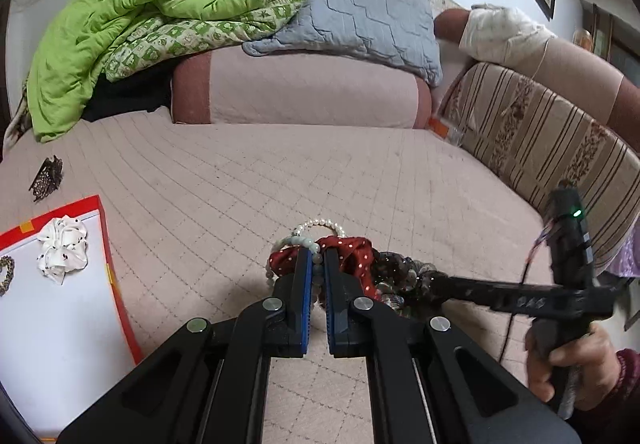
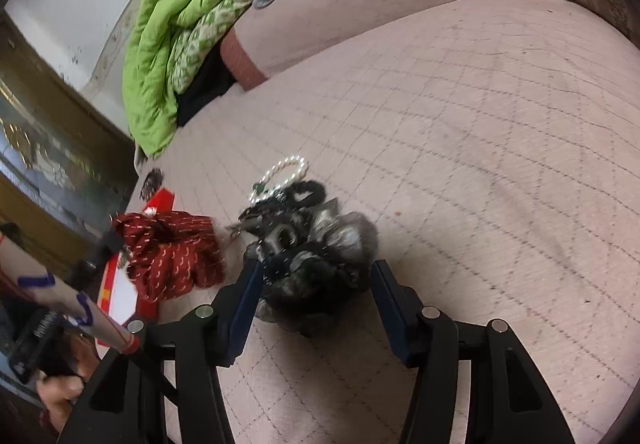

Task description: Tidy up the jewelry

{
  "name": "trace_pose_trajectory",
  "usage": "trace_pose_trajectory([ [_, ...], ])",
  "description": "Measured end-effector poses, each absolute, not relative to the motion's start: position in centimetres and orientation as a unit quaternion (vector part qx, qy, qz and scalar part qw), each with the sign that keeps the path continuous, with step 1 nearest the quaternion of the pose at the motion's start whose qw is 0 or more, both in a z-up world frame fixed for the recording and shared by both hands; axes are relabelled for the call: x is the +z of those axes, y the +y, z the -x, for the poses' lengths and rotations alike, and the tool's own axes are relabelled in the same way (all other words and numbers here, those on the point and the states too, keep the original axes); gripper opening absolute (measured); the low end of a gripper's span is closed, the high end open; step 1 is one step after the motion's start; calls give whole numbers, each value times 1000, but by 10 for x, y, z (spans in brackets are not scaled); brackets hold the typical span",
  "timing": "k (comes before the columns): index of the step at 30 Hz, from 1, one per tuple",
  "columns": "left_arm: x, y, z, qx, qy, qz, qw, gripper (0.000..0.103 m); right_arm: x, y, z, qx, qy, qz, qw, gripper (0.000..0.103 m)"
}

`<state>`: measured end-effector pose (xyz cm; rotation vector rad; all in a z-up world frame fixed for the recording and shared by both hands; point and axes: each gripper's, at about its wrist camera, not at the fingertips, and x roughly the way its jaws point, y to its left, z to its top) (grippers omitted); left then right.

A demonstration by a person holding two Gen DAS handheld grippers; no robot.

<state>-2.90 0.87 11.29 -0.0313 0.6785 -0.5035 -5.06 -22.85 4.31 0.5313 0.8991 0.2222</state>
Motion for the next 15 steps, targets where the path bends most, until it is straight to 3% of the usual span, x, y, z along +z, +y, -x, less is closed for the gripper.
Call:
trace_pose_trajectory([
  [4, 121, 20, 34, -263, 318, 32, 910, 5, 39, -215, 46, 108, 440, -232, 861, 63],
  [8, 91, 2, 24, -243, 388, -48, 887, 6, 32, -206, 40, 105, 449, -221, 860, 63],
  [9, 82, 1, 22, -244, 408, -49, 878, 6, 30, -206, 39, 106, 448, -220, 860, 52],
  [10, 76, 1, 19, -246, 428, -46, 868, 6, 30, -206, 39, 111, 444, -221, 861, 33],
  [13, 80, 10, 18, -240, 419, -34, 875, 6, 38, -209, 45, 95, 425, -210, 875, 17],
  [15, 84, 18, 16, -244, 417, -12, 876, 6, 48, -215, 50, 78, 401, -205, 890, 14],
])
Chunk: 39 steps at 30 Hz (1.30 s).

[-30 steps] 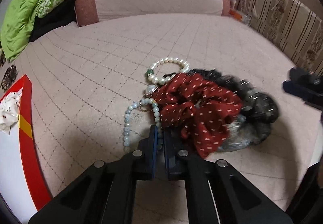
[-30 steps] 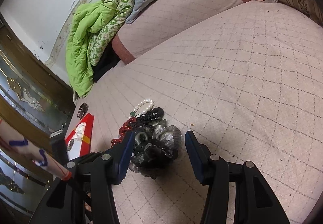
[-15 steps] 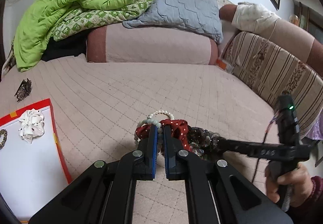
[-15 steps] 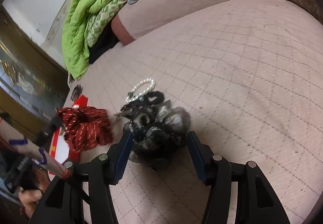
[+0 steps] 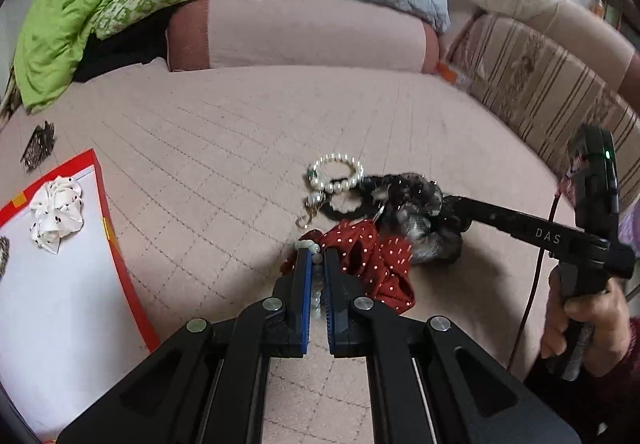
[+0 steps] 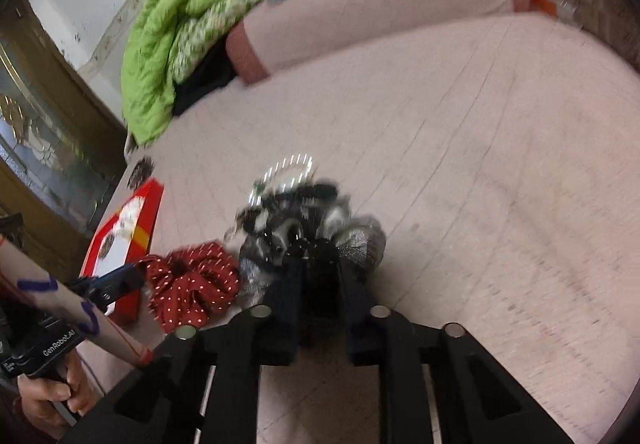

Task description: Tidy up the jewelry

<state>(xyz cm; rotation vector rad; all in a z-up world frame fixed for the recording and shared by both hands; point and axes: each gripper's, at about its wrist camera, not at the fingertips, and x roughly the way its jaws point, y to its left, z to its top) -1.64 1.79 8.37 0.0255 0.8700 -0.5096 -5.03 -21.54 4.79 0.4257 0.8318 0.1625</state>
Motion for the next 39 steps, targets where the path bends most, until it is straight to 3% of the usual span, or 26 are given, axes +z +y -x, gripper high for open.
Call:
trace_pose_trajectory([
  [8, 57, 17, 15, -234, 480, -20, 845, 6, 74, -235, 65, 15, 336, -197, 921, 12],
  [10, 56, 17, 18, -236, 478, -26, 846, 6, 79, -228, 65, 54, 329, -201, 921, 17],
  [11, 56, 18, 18, -234, 476, -26, 847, 6, 82, -221, 64, 76, 332, -195, 920, 26],
  [13, 55, 22, 19, -232, 478, -24, 847, 6, 82, -196, 64, 128, 343, -169, 915, 71],
  [17, 53, 25, 20, -228, 479, -25, 848, 6, 71, -149, 60, 222, 375, -152, 887, 73],
  [23, 52, 28, 16, -224, 480, -23, 848, 6, 36, -131, 33, 232, 435, -195, 848, 73],
  [24, 52, 28, 16, -224, 481, -23, 847, 6, 31, -129, 28, 232, 442, -199, 843, 68],
  [25, 52, 29, 16, -223, 481, -23, 847, 6, 26, -126, 23, 234, 451, -201, 838, 45],
  [27, 52, 30, 16, -224, 480, -21, 848, 6, 16, -122, 18, 242, 469, -207, 823, 15],
  [28, 52, 31, 15, -224, 480, -19, 848, 6, 12, -121, 16, 247, 474, -215, 817, 10],
  [39, 54, 33, 14, -225, 471, -4, 853, 6, 78, -169, 52, 119, 333, -130, 927, 6],
])
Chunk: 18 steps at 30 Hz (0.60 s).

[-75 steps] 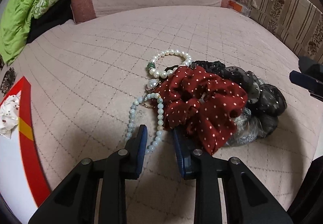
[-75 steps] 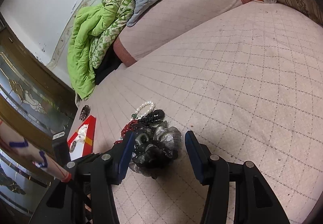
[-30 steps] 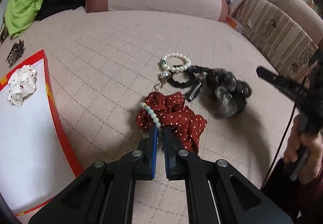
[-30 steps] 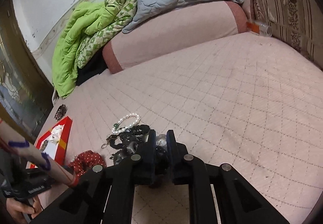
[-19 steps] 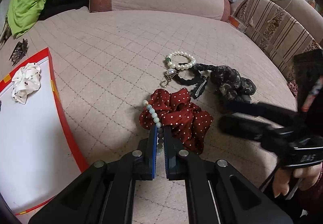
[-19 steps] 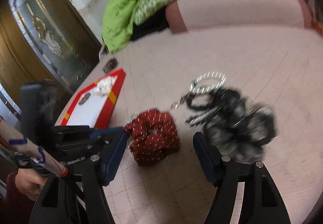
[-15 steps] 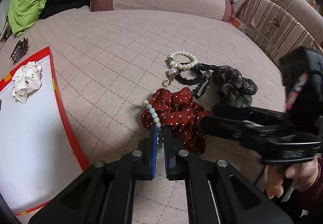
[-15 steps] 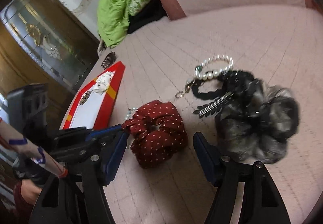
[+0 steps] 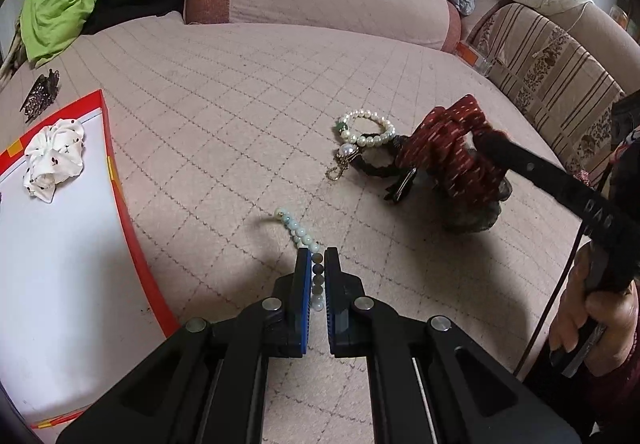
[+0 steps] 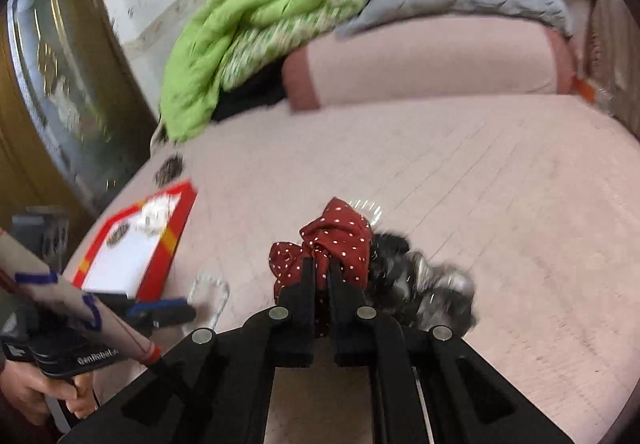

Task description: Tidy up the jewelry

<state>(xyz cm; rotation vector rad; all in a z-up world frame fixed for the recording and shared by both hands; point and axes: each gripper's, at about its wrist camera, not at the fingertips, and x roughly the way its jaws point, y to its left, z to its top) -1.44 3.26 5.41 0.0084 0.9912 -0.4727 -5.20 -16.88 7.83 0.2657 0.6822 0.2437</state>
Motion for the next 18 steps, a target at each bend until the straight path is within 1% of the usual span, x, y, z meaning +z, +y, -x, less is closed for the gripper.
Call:
trace_pose_trajectory([
  [3, 60, 34, 17, -230, 456, 3, 860, 6, 81, -181, 53, 127, 320, -163, 925, 6],
  [15, 94, 47, 23, -235, 372, 42, 897, 6, 89, -173, 58, 147, 299, -169, 928, 6],
  [18, 96, 50, 22, -237, 372, 47, 896, 6, 90, -174, 61, 150, 295, -168, 928, 6],
])
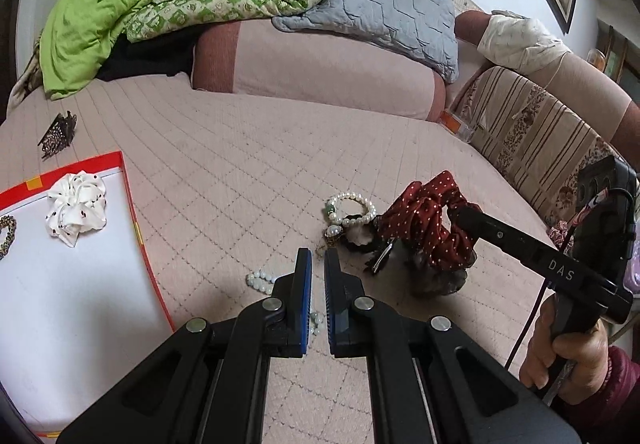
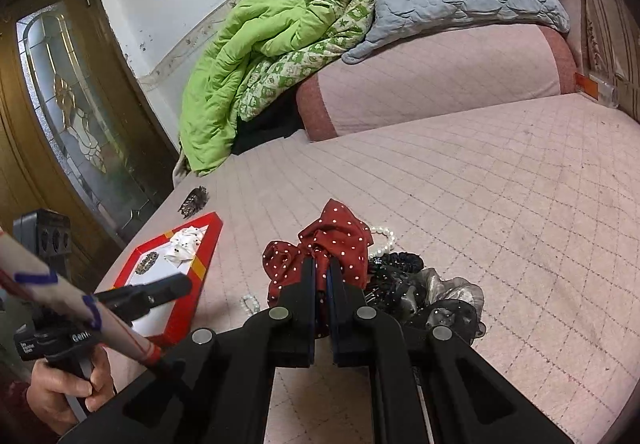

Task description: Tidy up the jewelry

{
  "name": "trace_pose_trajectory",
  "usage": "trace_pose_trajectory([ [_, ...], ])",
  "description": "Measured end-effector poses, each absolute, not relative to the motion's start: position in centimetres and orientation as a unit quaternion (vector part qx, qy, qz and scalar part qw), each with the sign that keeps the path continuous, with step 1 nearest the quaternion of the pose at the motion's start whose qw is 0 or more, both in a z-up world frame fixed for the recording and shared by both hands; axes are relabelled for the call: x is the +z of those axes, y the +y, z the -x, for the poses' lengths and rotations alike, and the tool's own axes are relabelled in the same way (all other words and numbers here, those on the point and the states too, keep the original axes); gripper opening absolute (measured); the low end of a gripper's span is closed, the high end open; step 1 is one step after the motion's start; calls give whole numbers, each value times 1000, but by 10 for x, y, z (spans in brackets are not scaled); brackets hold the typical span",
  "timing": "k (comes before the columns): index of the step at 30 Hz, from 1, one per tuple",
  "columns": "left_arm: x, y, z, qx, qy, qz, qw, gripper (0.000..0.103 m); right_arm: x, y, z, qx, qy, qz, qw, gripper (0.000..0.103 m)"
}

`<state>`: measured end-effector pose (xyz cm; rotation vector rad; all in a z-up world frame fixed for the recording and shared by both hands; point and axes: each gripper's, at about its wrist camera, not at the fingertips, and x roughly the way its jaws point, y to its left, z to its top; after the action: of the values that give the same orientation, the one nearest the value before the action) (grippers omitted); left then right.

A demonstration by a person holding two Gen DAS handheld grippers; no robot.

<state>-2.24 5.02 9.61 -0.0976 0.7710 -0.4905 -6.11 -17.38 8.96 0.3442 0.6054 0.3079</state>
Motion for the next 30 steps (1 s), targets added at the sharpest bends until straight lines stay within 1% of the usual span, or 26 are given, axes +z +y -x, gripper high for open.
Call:
trace_pose_trajectory([
  [3, 86, 48, 18, -229, 397, 41, 888, 6, 89, -172, 61, 148, 297, -166, 929, 6],
  [5, 77, 44, 15, -230, 420, 46, 877, 11, 87, -172, 61, 147, 302, -171, 926, 6],
  [7, 69, 39, 14, -223, 429, 44, 874, 35, 86, -172, 60, 145, 305, -171, 926, 6],
  [8, 66, 35, 13, -218, 434, 39, 873, 39, 86, -172, 59, 145, 306, -171, 925, 6],
  [15, 33, 7, -4, -172, 484, 20, 858, 40, 85, -175, 57, 148, 310, -175, 923, 6],
  [17, 22, 2, -9, -140, 493, -3, 859, 40, 84, -176, 56, 151, 312, -180, 921, 6],
  [20, 17, -10, -12, -119, 479, -45, 869, 39, 83, -177, 56, 155, 313, -184, 919, 6],
  [21, 16, -12, -12, -116, 476, -53, 870, 37, 83, -177, 56, 156, 313, -184, 919, 6],
  [23, 15, -15, -10, -114, 466, -63, 875, 22, 83, -179, 56, 155, 311, -187, 919, 6],
  [24, 17, -14, -9, -116, 460, -60, 878, 5, 83, -181, 56, 156, 310, -191, 918, 6],
  [30, 33, 1, -6, -156, 437, -7, 886, 5, 85, -186, 57, 155, 305, -203, 918, 6],
])
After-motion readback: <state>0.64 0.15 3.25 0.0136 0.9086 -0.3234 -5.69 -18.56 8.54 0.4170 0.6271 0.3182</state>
